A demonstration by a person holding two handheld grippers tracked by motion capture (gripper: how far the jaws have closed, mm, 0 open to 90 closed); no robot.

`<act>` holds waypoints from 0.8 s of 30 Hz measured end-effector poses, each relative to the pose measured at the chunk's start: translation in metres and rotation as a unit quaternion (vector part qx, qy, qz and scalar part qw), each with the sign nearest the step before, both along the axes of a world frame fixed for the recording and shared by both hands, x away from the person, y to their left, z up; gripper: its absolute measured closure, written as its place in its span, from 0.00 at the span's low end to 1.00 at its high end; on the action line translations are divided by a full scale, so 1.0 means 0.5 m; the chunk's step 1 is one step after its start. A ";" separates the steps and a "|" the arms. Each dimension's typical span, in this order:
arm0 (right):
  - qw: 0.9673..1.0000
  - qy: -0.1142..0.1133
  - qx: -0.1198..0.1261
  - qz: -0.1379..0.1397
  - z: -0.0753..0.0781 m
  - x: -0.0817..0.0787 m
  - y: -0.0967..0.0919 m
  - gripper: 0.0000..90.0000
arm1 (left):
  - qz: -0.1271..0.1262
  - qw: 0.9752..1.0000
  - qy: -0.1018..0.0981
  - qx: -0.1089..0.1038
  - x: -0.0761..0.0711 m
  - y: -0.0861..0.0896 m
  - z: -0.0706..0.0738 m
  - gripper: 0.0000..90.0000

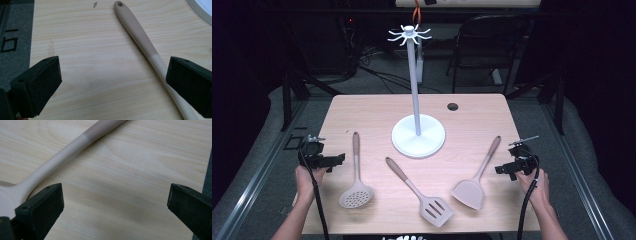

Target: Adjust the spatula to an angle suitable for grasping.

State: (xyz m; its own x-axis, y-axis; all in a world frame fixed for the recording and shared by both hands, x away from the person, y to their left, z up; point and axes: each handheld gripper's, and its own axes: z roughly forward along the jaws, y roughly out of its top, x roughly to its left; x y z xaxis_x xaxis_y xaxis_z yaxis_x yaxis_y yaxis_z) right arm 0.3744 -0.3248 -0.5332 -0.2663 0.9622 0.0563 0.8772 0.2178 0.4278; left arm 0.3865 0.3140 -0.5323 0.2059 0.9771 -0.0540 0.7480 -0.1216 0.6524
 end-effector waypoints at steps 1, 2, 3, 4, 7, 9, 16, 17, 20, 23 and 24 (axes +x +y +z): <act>1.000 -0.001 -0.002 0.000 0.001 -0.001 0.001 0.01 | 0.000 1.000 0.000 0.000 0.000 0.000 0.000 0.00; 1.000 -0.002 -0.004 0.002 0.003 -0.001 0.001 0.01 | 0.002 1.000 -0.001 -0.002 -0.001 0.001 0.001 0.00; 1.000 -0.003 -0.005 0.001 0.004 -0.001 0.002 0.01 | 0.002 1.000 -0.001 -0.002 -0.001 0.001 0.001 0.00; 1.000 -0.003 -0.005 0.001 0.004 -0.001 0.002 0.01 | 0.001 1.000 0.000 -0.002 -0.001 0.001 0.001 0.00; 1.000 0.001 -0.009 0.002 0.002 0.002 0.007 0.02 | -0.001 1.000 -0.006 -0.006 -0.005 -0.003 0.004 0.00; 1.000 0.004 -0.007 0.003 0.000 0.002 0.010 0.03 | -0.005 1.000 -0.008 -0.006 -0.006 -0.006 0.006 0.00; 1.000 0.003 -0.019 0.005 0.002 0.002 0.020 0.09 | -0.011 1.000 -0.009 -0.004 -0.005 -0.013 0.006 0.00; 1.000 0.003 -0.022 0.004 0.002 0.003 0.022 0.09 | -0.012 1.000 -0.008 -0.002 -0.005 -0.013 0.005 0.00; 1.000 0.001 -0.020 0.005 0.003 0.005 0.026 0.10 | -0.013 1.000 -0.006 0.001 -0.006 -0.011 0.003 0.00; 1.000 -0.003 -0.016 0.011 0.005 0.007 0.034 0.10 | -0.011 1.000 -0.007 0.000 -0.006 -0.007 0.004 0.00; 1.000 0.001 -0.016 0.018 0.006 0.008 0.040 0.09 | -0.008 1.000 -0.009 -0.001 -0.005 -0.006 0.005 0.00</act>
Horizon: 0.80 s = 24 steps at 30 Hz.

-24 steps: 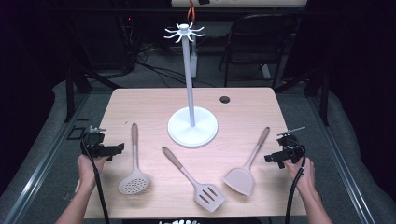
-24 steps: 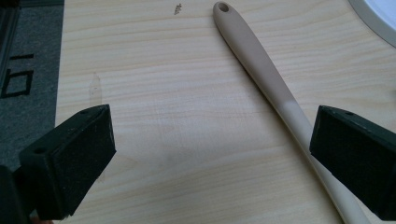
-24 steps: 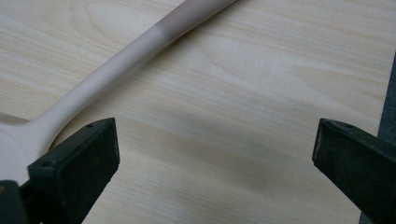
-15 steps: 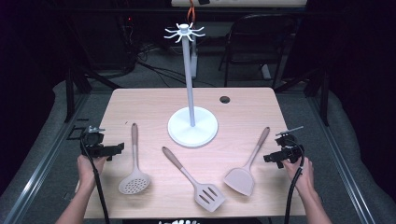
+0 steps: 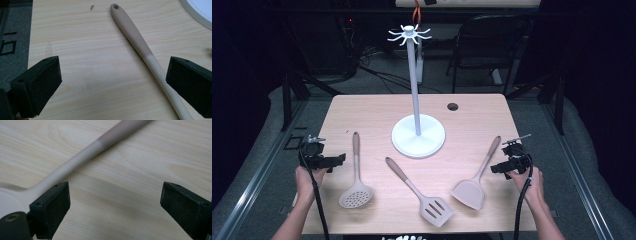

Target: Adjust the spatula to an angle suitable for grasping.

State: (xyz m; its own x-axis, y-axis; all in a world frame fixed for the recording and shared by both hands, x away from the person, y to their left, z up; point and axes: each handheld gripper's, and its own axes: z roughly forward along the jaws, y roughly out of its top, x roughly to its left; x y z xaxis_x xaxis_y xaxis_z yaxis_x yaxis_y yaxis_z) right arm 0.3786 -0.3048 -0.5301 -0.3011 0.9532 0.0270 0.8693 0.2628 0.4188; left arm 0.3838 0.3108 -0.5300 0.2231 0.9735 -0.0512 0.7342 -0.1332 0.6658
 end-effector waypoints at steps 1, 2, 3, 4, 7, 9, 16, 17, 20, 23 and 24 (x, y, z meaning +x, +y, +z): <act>1.000 0.000 0.001 0.001 0.000 0.000 0.003 0.09 | 0.000 1.000 0.001 0.001 0.001 0.000 -0.001 0.00; 1.000 0.001 0.002 0.002 0.000 0.000 0.006 0.08 | 0.000 1.000 0.001 0.001 0.001 0.000 -0.001 0.00; 1.000 0.004 0.005 0.004 0.001 0.001 0.008 0.07 | 0.000 1.000 0.001 0.001 0.001 0.000 -0.001 0.00; 1.000 -0.001 0.007 0.002 0.002 0.000 0.012 0.06 | -0.002 1.000 0.004 0.000 0.001 0.000 -0.003 0.00; 1.000 -0.004 0.020 -0.002 0.003 0.001 0.019 0.01 | -0.001 1.000 0.003 0.001 0.001 0.000 -0.002 0.00; 1.000 0.003 0.018 0.002 0.004 0.003 0.020 0.01 | 0.000 1.000 0.002 0.000 0.001 0.000 -0.002 0.00; 0.999 0.011 0.036 0.010 -0.001 0.006 0.053 0.15 | -0.003 1.000 0.004 0.002 0.004 -0.002 -0.003 0.00; 0.999 0.012 0.036 0.014 -0.003 0.008 0.069 0.17 | -0.002 1.000 0.005 0.002 0.005 -0.002 -0.004 0.00; 0.999 0.022 0.038 0.018 -0.008 0.010 0.088 0.22 | -0.002 1.000 0.007 0.002 0.006 -0.002 -0.005 0.00; 0.999 0.040 0.026 0.020 -0.019 0.014 0.118 0.28 | -0.004 1.000 0.010 0.003 0.006 -0.003 -0.005 0.00; 0.999 0.041 0.021 0.018 -0.020 0.014 0.123 0.31 | -0.004 1.000 0.011 0.004 0.006 -0.003 -0.006 0.00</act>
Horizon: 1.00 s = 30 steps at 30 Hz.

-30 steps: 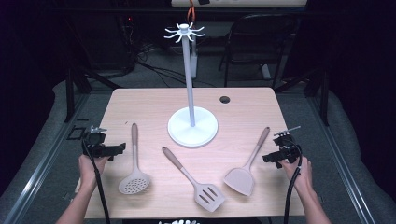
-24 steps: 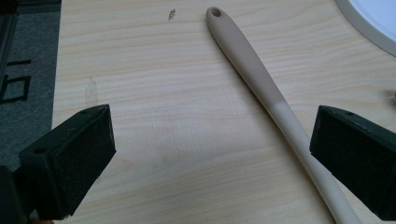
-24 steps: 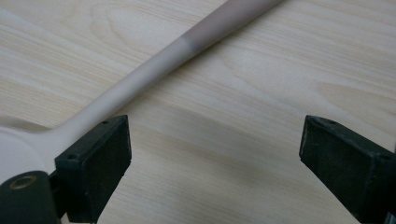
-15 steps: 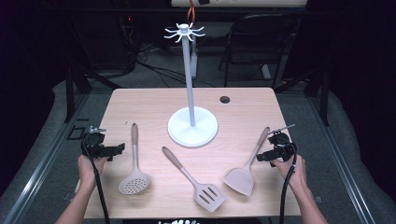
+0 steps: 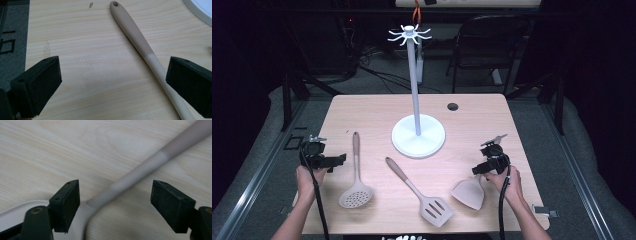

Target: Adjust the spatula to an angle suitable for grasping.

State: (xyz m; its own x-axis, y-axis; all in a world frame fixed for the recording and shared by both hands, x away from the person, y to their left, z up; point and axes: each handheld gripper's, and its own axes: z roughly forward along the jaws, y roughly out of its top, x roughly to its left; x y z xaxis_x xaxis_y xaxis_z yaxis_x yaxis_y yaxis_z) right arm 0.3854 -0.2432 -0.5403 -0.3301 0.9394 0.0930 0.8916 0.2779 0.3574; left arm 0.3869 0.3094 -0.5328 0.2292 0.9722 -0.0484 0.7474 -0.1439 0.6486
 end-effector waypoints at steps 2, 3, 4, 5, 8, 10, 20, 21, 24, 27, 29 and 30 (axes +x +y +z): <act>1.000 0.005 -0.009 -0.001 -0.004 0.000 0.007 0.33 | 0.000 1.000 0.001 0.000 0.000 0.000 -0.001 0.00; 1.000 0.004 -0.011 -0.004 -0.005 0.000 0.010 0.35 | 0.000 1.000 0.002 0.000 0.001 0.001 0.000 0.00; 1.000 0.005 -0.014 -0.004 -0.006 0.000 0.009 0.38 | 0.000 1.000 0.002 0.000 0.001 0.001 0.000 0.00; 1.000 0.008 -0.013 -0.005 -0.007 0.000 0.009 0.41 | -0.001 1.000 0.001 0.000 0.001 0.001 0.000 0.00; 1.000 0.009 -0.012 -0.012 -0.014 0.001 0.009 0.42 | 0.000 1.000 0.002 0.005 0.001 0.000 0.000 0.00; 1.000 0.008 -0.018 -0.008 -0.015 0.001 0.014 0.44 | 0.002 1.000 -0.002 0.011 0.001 -0.001 0.001 0.00; 1.000 0.003 -0.017 -0.007 -0.015 0.003 0.012 0.52 | 0.001 1.000 0.002 0.013 0.001 0.001 0.001 0.00; 1.000 0.003 -0.012 -0.007 -0.015 0.003 0.013 0.53 | 0.001 1.000 0.002 0.013 0.001 0.002 0.001 0.00; 1.000 0.003 -0.009 -0.003 -0.014 0.003 0.014 0.57 | 0.001 1.000 0.001 0.014 0.000 0.002 0.001 0.00; 1.000 -0.006 -0.006 -0.008 -0.015 0.001 0.017 0.61 | 0.001 1.000 0.003 0.016 0.000 0.002 0.002 0.00; 1.000 0.003 -0.010 0.007 -0.010 0.001 0.019 0.66 | 0.001 1.000 0.003 0.017 0.001 0.003 0.001 0.00; 1.000 0.003 -0.010 0.007 -0.010 0.001 0.019 0.66 | 0.001 1.000 0.003 0.017 0.001 0.003 0.001 0.00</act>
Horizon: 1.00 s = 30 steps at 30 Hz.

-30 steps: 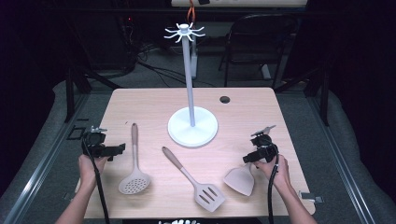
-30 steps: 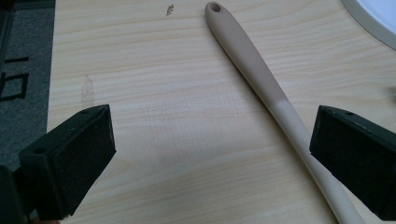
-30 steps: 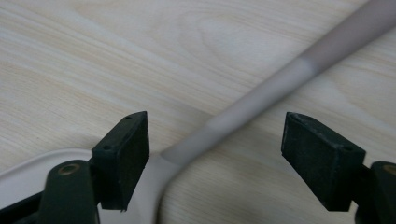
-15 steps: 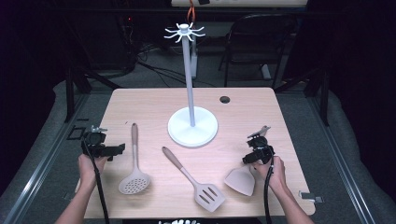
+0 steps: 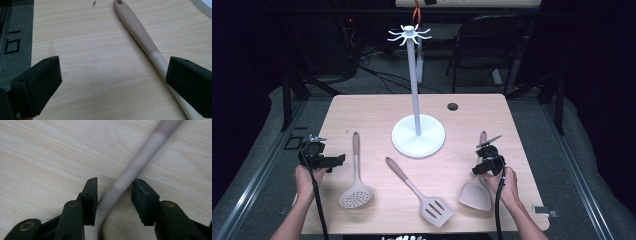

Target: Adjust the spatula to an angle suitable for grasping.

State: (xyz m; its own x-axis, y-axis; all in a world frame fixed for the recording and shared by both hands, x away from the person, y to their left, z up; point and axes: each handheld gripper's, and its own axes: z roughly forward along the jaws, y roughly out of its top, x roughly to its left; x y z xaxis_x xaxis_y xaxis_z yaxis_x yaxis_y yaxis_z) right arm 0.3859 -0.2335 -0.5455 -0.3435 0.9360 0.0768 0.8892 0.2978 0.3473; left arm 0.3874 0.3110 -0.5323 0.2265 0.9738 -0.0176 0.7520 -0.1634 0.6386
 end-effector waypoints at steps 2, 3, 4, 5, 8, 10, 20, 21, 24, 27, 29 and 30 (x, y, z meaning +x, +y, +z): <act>1.000 0.001 -0.004 0.004 0.001 0.000 0.002 0.68 | 0.002 1.000 0.001 0.000 0.000 0.001 0.000 0.00; 1.000 0.004 -0.004 0.006 0.002 0.000 0.002 0.70 | 0.002 1.000 0.001 0.000 0.000 0.001 0.000 0.00; 1.000 0.005 0.000 0.007 0.002 0.000 0.002 0.71 | 0.002 1.000 0.001 0.001 0.000 0.001 0.000 0.00; 1.000 0.005 -0.005 0.007 0.003 0.000 0.001 0.72 | 0.001 1.000 0.001 0.000 0.000 0.000 0.000 0.00; 1.000 0.009 -0.006 0.007 0.004 0.000 0.000 0.76 | 0.000 1.000 0.003 0.002 0.000 -0.001 -0.001 0.00; 1.000 0.010 -0.007 0.007 0.004 0.000 -0.001 0.77 | 0.000 1.000 0.004 0.002 0.000 -0.001 -0.001 0.00; 0.999 0.019 -0.029 0.022 0.009 -0.002 -0.003 0.84 | -0.003 1.000 0.004 0.002 0.001 -0.001 -0.001 0.00; 1.000 0.011 -0.019 0.014 0.005 -0.005 0.000 0.85 | -0.003 1.000 0.004 0.002 0.001 -0.001 -0.001 0.00; 0.998 0.023 -0.040 0.032 0.010 -0.006 0.000 0.86 | -0.003 1.000 0.001 0.000 0.000 0.000 -0.001 0.00; 0.997 0.035 -0.054 0.045 0.013 -0.008 0.001 0.87 | 0.004 1.000 -0.005 -0.003 -0.001 0.002 0.002 0.00; 0.997 0.034 -0.057 0.048 0.011 -0.009 0.002 0.87 | 0.004 1.000 -0.002 -0.003 -0.001 0.003 0.001 0.00; 0.997 0.032 -0.058 0.048 0.011 -0.009 0.002 0.87 | 0.003 1.000 0.000 -0.004 0.000 0.003 0.001 0.00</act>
State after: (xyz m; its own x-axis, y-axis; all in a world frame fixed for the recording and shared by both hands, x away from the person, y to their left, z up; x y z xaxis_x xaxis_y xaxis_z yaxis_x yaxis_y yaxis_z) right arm 0.3812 -0.2324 -0.5401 -0.4303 0.9027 -0.0057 0.8736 0.4181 0.2490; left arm 0.3872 0.3124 -0.5319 0.2207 0.9750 -0.0252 0.7534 -0.1540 0.6393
